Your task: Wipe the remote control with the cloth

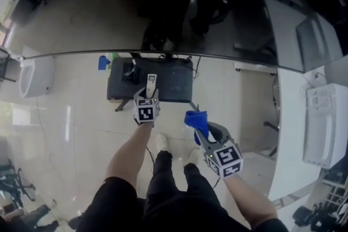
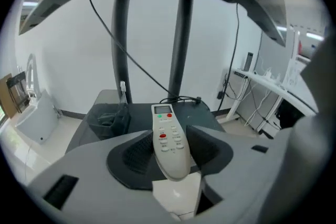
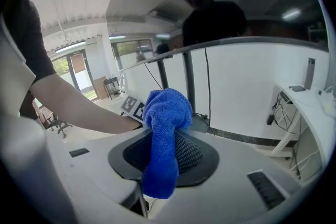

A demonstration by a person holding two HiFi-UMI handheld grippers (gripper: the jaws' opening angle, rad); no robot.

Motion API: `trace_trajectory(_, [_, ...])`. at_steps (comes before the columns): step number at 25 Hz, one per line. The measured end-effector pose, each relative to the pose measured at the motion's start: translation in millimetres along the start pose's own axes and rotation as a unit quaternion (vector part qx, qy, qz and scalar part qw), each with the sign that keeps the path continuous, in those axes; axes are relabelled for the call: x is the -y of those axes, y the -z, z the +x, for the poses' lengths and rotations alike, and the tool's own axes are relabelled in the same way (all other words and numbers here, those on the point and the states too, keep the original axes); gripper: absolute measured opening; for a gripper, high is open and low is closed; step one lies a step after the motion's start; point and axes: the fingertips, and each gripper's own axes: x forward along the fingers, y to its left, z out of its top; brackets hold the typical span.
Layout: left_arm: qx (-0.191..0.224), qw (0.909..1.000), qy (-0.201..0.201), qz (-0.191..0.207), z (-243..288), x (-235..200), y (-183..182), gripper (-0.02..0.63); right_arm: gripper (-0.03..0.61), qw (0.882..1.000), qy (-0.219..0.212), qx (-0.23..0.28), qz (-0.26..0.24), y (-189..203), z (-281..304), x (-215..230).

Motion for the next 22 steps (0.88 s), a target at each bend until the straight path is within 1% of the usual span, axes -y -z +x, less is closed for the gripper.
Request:
trace_trajectory(3, [-0.018, 0.9997, -0.007, 0.016, 40.3, -12.6, 6.6, 0.206, 0.110, 1.000, 0.007, -0.010, 0.012, 8.7, 30.4, 5.9])
trace_trajectory(7, [-0.026, 0.9993, -0.009, 0.026, 67.5, -18.2, 7.2, 0.206, 0.110, 1.000, 0.016, -0.016, 0.018, 10.1, 66.9, 14.1])
trace_trajectory(10, [-0.033, 0.9990, -0.008, 0.029, 75.4, -16.7, 11.7, 0.206, 0.110, 0.999, 0.019, -0.017, 0.021, 10.2, 90.3, 17.8])
trace_trajectory(14, [-0.041, 0.9987, -0.019, 0.023, 82.1, -22.0, 17.8, 0.206, 0.110, 0.999, 0.024, -0.017, 0.023, 8.0, 115.3, 22.5])
trace_trajectory(17, [-0.044, 0.9983, -0.020, 0.032, 84.9, -20.0, 21.6, 0.207, 0.110, 0.999, 0.028, -0.017, 0.027, 7.4, 122.5, 25.4])
trace_trajectory(22, [-0.053, 0.9977, -0.025, 0.033, 84.7, -22.2, 29.6, 0.210, 0.110, 0.999, 0.037, -0.012, 0.022, 3.1, 130.8, 30.2])
